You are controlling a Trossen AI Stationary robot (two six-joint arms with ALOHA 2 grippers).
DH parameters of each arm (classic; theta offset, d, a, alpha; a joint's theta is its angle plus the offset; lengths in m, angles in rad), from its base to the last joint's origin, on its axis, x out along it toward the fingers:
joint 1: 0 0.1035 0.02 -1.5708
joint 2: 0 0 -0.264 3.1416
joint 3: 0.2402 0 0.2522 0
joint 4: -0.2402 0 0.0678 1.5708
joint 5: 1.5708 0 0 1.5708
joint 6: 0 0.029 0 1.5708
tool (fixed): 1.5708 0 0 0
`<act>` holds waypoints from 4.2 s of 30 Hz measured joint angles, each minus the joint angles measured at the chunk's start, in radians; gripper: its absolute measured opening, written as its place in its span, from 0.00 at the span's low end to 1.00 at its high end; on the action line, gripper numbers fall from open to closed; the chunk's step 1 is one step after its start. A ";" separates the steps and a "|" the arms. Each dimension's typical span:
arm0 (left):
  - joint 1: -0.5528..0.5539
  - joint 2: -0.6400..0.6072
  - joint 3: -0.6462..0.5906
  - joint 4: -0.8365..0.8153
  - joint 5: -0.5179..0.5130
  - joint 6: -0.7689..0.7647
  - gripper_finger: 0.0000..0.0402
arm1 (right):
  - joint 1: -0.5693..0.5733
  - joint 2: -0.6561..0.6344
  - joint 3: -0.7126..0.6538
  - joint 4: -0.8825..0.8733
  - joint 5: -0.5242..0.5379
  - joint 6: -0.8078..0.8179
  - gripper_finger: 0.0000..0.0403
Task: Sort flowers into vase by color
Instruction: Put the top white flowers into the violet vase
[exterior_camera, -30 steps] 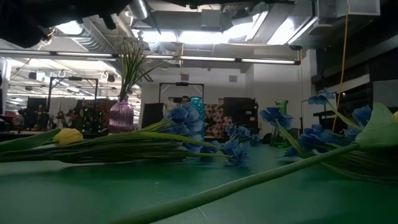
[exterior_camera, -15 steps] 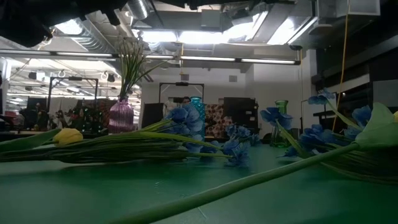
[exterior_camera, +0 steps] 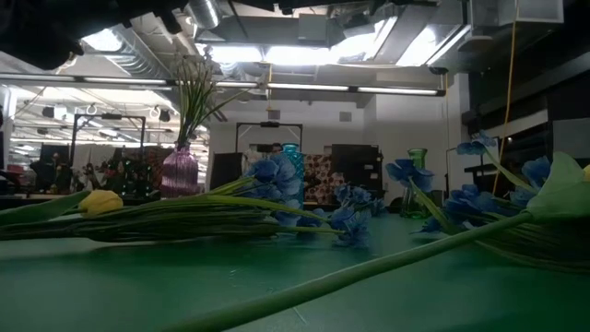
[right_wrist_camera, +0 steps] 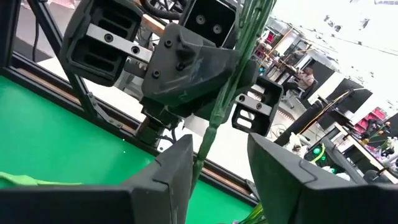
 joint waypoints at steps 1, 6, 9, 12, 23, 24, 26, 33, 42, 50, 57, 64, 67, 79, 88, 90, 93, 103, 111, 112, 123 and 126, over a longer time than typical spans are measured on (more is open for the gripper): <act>0.000 0.008 0.005 0.000 0.000 0.001 0.02 | 0.000 0.000 0.000 0.000 0.000 0.000 0.38; 0.000 0.041 0.018 0.000 0.002 0.003 0.04 | 0.001 0.000 0.000 -0.003 0.000 0.000 0.37; 0.000 0.044 0.018 0.000 0.002 0.003 0.03 | 0.001 0.000 0.000 -0.010 0.000 0.017 0.31; 0.000 0.044 0.018 0.001 0.000 0.004 0.03 | 0.001 0.000 0.000 -0.020 0.001 0.033 0.19; 0.002 0.044 0.017 -0.022 -0.035 -0.002 0.05 | 0.002 -0.002 0.000 -0.068 0.084 0.072 0.03; 0.001 0.044 0.017 -0.029 -0.050 -0.004 0.05 | 0.001 -0.002 0.000 -0.071 0.085 0.072 0.03; 0.001 0.042 0.017 -0.045 -0.071 -0.022 0.05 | 0.000 -0.002 0.000 -0.082 0.088 0.072 0.03; 0.001 0.041 0.017 -0.089 -0.084 -0.050 0.05 | 0.000 -0.009 0.000 -0.137 0.094 0.071 0.02; -0.002 0.040 0.017 -0.116 -0.089 0.024 0.07 | 0.000 -0.009 0.000 -0.145 0.120 0.061 0.02; -0.012 0.041 0.017 -0.144 -0.073 0.055 0.35 | 0.000 -0.013 0.000 -0.168 0.134 0.039 0.02; -0.013 0.041 0.017 -0.125 -0.090 0.039 0.53 | -0.001 -0.014 0.000 -0.162 0.172 0.041 0.02; -0.010 0.041 0.017 -0.088 -0.196 -0.066 0.54 | -0.002 -0.015 0.000 -0.163 0.246 -0.006 0.02; -0.011 0.041 0.017 -0.093 -0.197 -0.068 0.53 | -0.001 -0.015 0.000 -0.164 0.240 -0.011 0.02; 0.018 0.041 0.017 -0.093 -0.199 -0.087 0.54 | 0.001 -0.015 0.000 -0.187 0.193 -0.038 0.02; 0.048 0.044 0.017 -0.119 -0.198 -0.195 0.54 | 0.000 -0.015 0.000 -0.183 0.195 -0.037 0.02; 0.056 0.044 0.017 -0.119 -0.200 -0.224 0.54 | 0.000 -0.015 0.000 -0.182 0.220 -0.037 0.02; 0.065 0.044 0.017 -0.119 -0.204 -0.267 0.54 | 0.000 -0.015 0.000 -0.178 0.253 -0.053 0.02; 0.099 0.044 0.017 -0.117 -0.208 -0.405 0.54 | 0.001 -0.015 0.000 -0.160 0.373 -0.173 0.02; 0.120 0.044 0.036 -0.117 -0.212 -0.383 0.54 | 0.001 -0.015 0.000 -0.078 0.432 -0.195 0.02; 0.120 0.044 0.044 -0.117 -0.212 -0.371 0.54 | 0.000 -0.015 0.000 -0.068 0.439 -0.195 0.02; 0.119 0.049 0.128 -0.230 -0.210 -0.257 0.54 | 0.000 -0.015 0.000 -0.018 0.495 -0.196 0.02; 0.119 0.073 0.143 -0.242 -0.208 -0.256 0.54 | 0.000 -0.015 0.000 0.004 0.495 -0.200 0.02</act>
